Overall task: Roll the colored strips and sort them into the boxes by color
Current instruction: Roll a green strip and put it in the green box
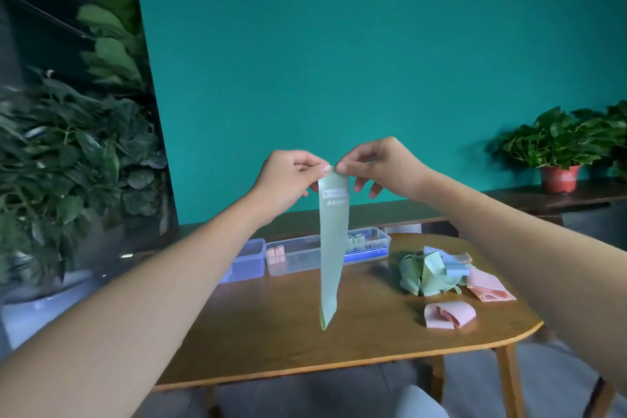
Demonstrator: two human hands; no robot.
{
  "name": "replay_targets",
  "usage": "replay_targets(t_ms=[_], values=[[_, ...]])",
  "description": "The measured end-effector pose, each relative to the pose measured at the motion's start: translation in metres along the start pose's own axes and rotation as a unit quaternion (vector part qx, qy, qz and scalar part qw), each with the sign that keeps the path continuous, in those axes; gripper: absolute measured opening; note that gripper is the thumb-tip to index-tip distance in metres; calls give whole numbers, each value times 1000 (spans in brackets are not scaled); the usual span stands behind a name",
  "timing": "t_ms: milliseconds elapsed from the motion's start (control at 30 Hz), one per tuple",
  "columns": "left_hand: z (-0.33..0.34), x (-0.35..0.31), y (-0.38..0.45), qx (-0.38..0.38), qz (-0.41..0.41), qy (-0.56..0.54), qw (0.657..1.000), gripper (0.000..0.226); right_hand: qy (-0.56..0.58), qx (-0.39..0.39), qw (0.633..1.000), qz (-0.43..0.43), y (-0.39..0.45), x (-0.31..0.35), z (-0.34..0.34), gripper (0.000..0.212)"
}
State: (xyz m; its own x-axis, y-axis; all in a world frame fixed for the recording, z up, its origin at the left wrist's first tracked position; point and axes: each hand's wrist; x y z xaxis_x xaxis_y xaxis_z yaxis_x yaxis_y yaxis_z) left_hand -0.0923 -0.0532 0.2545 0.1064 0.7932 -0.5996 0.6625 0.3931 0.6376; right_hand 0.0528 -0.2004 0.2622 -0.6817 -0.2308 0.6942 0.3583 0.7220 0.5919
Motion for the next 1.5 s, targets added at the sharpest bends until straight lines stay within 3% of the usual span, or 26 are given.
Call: replay_targets(t_ms=[333, 667, 833, 1267, 1500], values=[[-38, 55, -46, 6, -61, 46, 997, 11, 94, 90, 989, 64, 6, -21, 74, 15], [9, 207, -72, 13, -182, 66, 981, 11, 156, 156, 959, 178, 25, -161, 167, 14], [23, 265, -72, -31, -217, 31, 975, 4, 189, 157, 951, 186, 39, -218, 204, 17], [37, 354, -49, -22, -285, -67, 956, 8, 253, 142, 924, 250, 77, -299, 253, 29], [41, 392, -37, -77, -300, -68, 948, 6, 246, 85, 937, 232, 94, -321, 283, 16]])
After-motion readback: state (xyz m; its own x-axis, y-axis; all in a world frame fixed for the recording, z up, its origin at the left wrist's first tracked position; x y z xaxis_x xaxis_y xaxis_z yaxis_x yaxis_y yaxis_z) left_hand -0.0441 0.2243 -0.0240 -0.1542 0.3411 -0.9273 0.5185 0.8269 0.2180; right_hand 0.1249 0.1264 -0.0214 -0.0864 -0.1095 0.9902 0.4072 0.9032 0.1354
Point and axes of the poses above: each hand's wrist, its own y-axis towards the middle knuckle, its own z-axis out of the palm, x = y × z, and after that the axes turned 7 degrees about y, right-handed
